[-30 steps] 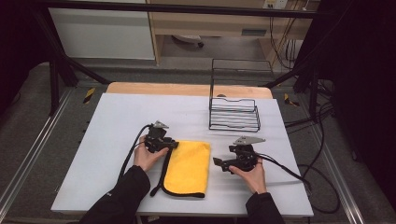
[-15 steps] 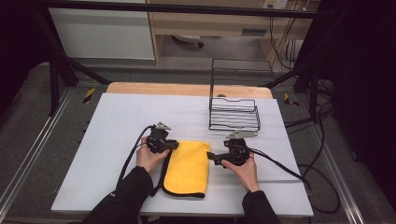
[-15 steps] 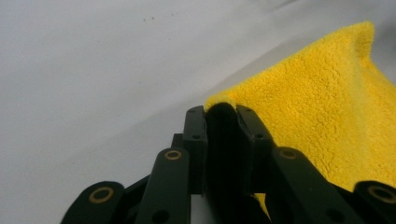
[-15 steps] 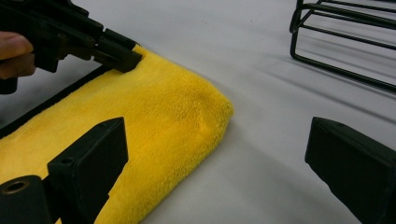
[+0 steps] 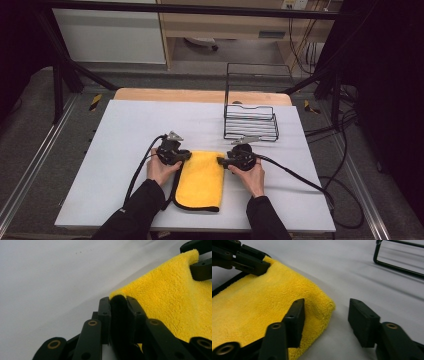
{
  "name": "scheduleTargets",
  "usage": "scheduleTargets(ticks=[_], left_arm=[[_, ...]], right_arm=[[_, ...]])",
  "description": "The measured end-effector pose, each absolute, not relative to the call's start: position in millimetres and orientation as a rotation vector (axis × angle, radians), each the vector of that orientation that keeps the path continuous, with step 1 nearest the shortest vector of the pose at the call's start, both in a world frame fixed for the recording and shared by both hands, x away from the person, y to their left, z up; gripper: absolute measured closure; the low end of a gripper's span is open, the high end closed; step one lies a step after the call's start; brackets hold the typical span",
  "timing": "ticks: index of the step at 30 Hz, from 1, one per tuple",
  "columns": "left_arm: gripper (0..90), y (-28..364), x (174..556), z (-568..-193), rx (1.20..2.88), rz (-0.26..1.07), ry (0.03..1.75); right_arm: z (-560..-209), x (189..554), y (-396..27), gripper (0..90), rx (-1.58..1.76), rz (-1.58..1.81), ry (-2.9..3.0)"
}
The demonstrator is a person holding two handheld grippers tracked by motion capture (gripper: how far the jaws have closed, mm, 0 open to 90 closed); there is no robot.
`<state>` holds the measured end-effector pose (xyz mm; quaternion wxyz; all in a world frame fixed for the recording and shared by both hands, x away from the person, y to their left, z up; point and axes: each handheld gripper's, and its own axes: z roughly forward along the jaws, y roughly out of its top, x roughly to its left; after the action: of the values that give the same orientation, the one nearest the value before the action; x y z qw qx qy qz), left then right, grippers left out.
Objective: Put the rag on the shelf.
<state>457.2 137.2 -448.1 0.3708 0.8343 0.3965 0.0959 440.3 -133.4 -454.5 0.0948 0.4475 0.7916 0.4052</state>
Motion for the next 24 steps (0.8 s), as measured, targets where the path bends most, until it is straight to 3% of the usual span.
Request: scheduleTargets(ticks=[6,7,11,24], left_arm=[[75.2,136.5,455.9,-448.2,2.151,0.270,0.993],[75.2,137.8,456.8,-448.4,2.152,0.262,0.984],[77.1,141.2,459.2,-448.9,2.121,0.210,1.011],[80.1,153.0,445.8,-424.1,2.028,0.244,0.960]], right_arm=[[-454.9,441.2,-132.3,67.5,1.392,1.237,2.376],[-455.4,440.9,-131.5,73.8,1.427,1.253,2.380],[-454.1,441.3,-131.3,81.0,1.468,1.262,2.384],[-431.6,429.0,-136.0,83.1,1.412,1.351,2.335]])
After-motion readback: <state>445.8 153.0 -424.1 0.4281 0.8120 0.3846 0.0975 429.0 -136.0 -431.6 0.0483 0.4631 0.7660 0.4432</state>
